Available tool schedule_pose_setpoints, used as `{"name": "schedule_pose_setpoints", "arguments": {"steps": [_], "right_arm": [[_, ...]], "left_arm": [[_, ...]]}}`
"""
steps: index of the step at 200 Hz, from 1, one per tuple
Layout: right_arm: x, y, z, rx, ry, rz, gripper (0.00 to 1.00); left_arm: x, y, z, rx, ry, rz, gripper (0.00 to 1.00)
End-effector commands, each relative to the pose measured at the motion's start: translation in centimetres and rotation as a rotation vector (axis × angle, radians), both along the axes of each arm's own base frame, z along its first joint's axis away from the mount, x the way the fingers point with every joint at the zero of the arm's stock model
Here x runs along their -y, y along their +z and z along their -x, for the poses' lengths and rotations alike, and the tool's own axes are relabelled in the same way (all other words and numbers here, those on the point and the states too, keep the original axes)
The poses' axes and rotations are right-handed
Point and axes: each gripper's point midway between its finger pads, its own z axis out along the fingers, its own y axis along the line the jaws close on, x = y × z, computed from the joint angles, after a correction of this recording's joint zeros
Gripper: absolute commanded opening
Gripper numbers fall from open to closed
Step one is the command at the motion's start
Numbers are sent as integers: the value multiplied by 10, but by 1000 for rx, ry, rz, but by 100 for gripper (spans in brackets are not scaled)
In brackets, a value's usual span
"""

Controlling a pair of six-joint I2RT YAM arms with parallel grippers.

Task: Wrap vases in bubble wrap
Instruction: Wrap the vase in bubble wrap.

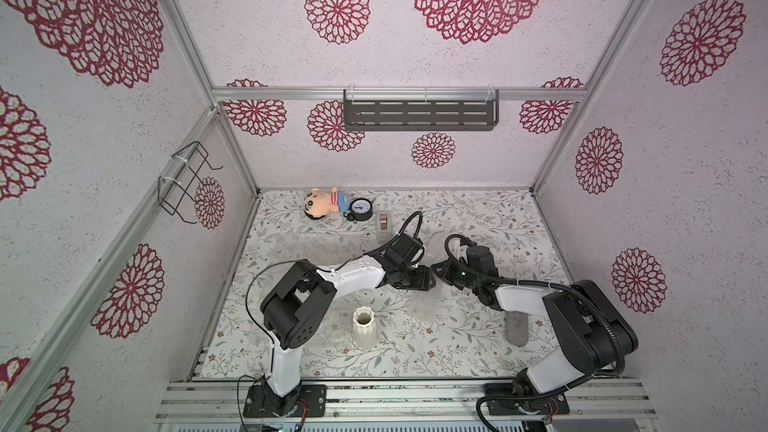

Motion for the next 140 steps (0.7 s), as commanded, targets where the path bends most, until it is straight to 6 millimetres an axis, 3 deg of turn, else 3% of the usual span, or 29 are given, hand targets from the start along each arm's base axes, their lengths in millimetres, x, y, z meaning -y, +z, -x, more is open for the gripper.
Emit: {"name": "schedule_pose_setpoints", "arguments": {"steps": [1, 48, 54, 57, 66, 84, 99, 120, 140], "right_arm": [[5, -2, -1, 2, -9, 52, 0], [5, -6, -1, -3, -14, 59, 1], [5, -5, -1, -2, -14, 59, 3], [5, -5, -1, -1, -15, 58, 6], [5, -2, -2, 7, -15, 57, 9], [7, 8, -3, 32, -24, 56, 13], [10, 18, -4, 50, -24, 81, 25], [19, 29, -1, 67, -29, 137, 29], [34, 27, 4, 54, -43, 192, 32]], "left_arm": [[6, 1, -3, 25, -22, -6, 48], [9, 4, -3, 22, -26, 8, 28], [8, 4, -3, 20, -22, 5, 27], [7, -11, -2, -2, -21, -18, 26], [6, -14, -2, -9, -19, -27, 24], [7, -15, -3, -10, -16, -31, 16], [6, -17, -2, -10, -20, -34, 15], [5, -17, -4, -4, -21, -48, 12], [5, -13, -6, 10, -25, -48, 7]]}}
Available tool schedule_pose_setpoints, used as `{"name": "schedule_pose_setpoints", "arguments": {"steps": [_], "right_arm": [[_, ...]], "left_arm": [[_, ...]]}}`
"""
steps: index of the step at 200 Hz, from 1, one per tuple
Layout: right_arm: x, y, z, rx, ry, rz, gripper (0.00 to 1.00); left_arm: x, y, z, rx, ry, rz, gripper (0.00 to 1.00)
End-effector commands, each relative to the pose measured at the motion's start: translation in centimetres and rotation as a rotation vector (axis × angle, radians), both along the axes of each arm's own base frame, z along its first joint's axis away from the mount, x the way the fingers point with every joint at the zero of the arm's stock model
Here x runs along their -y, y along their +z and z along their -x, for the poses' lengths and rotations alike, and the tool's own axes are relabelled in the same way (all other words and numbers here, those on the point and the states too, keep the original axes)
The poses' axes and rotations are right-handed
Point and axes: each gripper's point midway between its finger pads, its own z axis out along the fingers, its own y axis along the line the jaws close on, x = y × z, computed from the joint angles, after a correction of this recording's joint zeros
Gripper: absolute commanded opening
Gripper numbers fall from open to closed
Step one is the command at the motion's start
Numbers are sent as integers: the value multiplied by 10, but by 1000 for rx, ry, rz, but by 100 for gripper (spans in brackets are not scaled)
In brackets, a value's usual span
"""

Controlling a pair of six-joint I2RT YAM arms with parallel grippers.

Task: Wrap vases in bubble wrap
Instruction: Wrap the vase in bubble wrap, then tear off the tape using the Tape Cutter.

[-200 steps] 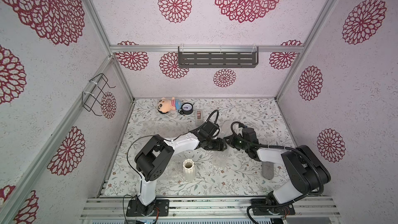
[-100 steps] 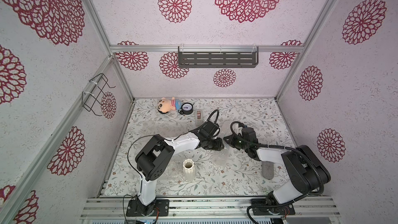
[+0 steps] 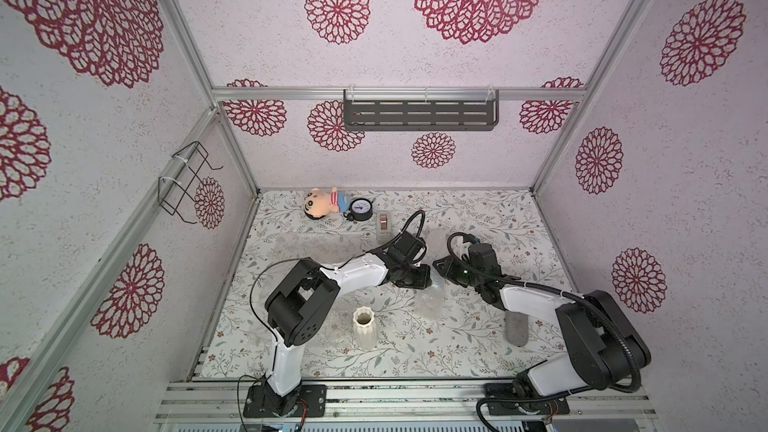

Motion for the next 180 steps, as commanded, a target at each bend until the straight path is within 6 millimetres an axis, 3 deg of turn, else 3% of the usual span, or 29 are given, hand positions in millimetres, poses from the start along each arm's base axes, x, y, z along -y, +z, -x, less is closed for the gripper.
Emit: {"name": "schedule_pose_setpoints", "arguments": {"steps": [1, 25, 52, 58, 60, 64, 92, 141, 180], "right_arm": [[19, 6, 3, 7, -16, 100, 32], [26, -7, 11, -36, -10, 128, 31], [12, -9, 12, -48, 35, 82, 28], [9, -7, 10, -42, 42, 82, 27], [8, -6, 10, -41, 44, 84, 27], [7, -5, 9, -34, 44, 85, 27], [-2, 8, 2, 4, 45, 87, 29], [-38, 30, -21, 60, 101, 89, 29], [-68, 34, -48, 79, 146, 78, 29]], "left_arm": [[-2, -11, -1, 12, -12, -45, 7], [-5, -5, -6, 34, -14, -48, 1], [-13, -1, -10, 52, -33, -64, 0], [-16, -3, -11, 53, -40, -70, 0], [-16, 10, -11, 73, -41, -52, 0], [-17, 16, -11, 83, -46, -43, 0], [-36, 22, -11, 107, -92, -70, 0], [-69, 27, -9, 100, -163, -68, 0], [-95, 28, -4, 121, -208, -123, 0]]}}
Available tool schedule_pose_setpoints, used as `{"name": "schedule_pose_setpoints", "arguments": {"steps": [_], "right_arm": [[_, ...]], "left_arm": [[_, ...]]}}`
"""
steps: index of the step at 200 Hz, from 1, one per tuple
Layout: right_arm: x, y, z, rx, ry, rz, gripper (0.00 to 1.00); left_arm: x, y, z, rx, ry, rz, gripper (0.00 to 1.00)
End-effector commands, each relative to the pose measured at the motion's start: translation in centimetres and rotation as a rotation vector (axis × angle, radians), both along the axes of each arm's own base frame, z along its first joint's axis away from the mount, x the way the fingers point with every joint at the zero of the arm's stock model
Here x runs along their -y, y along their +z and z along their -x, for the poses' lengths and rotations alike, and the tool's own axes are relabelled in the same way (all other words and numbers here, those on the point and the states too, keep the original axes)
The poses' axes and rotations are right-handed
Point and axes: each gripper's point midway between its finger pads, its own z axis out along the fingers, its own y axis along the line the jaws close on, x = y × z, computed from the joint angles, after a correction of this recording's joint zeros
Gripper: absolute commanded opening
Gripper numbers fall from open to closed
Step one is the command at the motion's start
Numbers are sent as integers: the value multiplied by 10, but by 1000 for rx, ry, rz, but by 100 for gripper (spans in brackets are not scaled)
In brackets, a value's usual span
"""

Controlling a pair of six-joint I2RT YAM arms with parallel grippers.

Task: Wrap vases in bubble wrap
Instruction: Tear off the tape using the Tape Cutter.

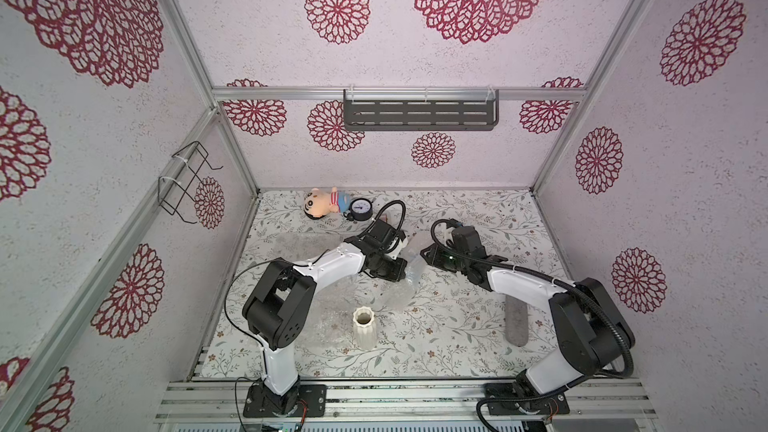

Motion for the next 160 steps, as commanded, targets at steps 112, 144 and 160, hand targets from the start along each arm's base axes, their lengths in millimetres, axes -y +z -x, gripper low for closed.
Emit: {"name": "schedule_pose_setpoints", "arguments": {"steps": [112, 144, 160], "right_arm": [[-65, 6, -82, 65, 151, 19, 42], [-73, 10, -109, 87, 171, -58, 44], [-82, 9, -118, 84, 199, -60, 44]], "left_arm": [[-50, 0, 24, 89, -129, -14, 0], [-56, 2, 19, 102, -115, 5, 0], [-56, 3, 19, 101, -120, 26, 0]]}}
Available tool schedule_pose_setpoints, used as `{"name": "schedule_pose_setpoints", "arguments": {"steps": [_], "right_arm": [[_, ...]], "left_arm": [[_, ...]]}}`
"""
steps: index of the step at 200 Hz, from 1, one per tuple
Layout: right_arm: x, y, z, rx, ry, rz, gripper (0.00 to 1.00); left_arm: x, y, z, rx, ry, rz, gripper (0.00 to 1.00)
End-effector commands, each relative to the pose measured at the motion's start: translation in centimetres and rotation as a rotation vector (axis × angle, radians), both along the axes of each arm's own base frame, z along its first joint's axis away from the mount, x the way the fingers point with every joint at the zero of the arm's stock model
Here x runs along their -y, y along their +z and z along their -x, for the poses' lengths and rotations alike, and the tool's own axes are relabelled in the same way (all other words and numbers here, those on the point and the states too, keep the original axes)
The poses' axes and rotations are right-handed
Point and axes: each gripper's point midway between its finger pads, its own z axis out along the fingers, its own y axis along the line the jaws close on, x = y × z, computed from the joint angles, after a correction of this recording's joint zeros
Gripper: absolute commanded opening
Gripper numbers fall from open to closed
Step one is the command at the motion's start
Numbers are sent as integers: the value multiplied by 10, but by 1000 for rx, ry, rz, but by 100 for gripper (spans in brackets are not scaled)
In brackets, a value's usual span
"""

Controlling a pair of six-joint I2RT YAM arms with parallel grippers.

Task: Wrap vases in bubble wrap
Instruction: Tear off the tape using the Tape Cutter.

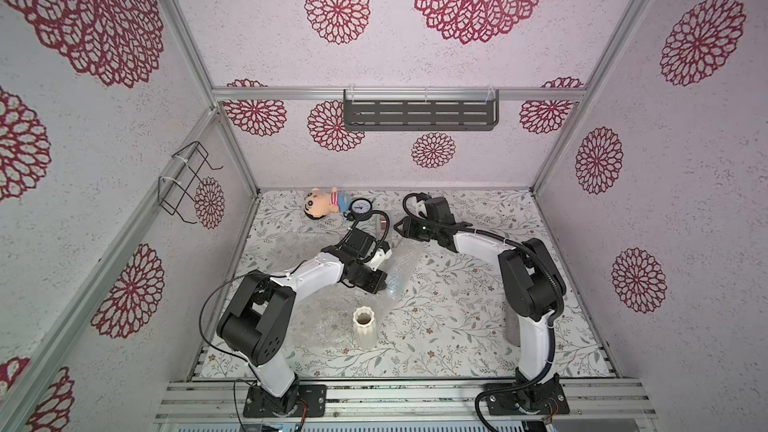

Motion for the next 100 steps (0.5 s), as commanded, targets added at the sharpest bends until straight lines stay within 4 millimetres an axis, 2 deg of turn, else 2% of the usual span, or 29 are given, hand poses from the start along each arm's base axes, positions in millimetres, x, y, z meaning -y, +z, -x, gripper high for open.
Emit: {"name": "schedule_pose_setpoints", "arguments": {"steps": [1, 50, 75, 100], "right_arm": [[-10, 11, -16, 25, 48, -36, 44], [-24, -19, -36, -86, 55, 1, 45], [-32, -25, -29, -136, 72, 3, 44], [-32, -26, -24, -165, 57, 0, 43]], "left_arm": [[2, 15, -5, 60, -31, 55, 0], [4, 16, -3, 52, -45, 64, 0], [5, 14, -4, 40, -42, 64, 0], [6, 15, -3, 38, -46, 76, 0]]}}
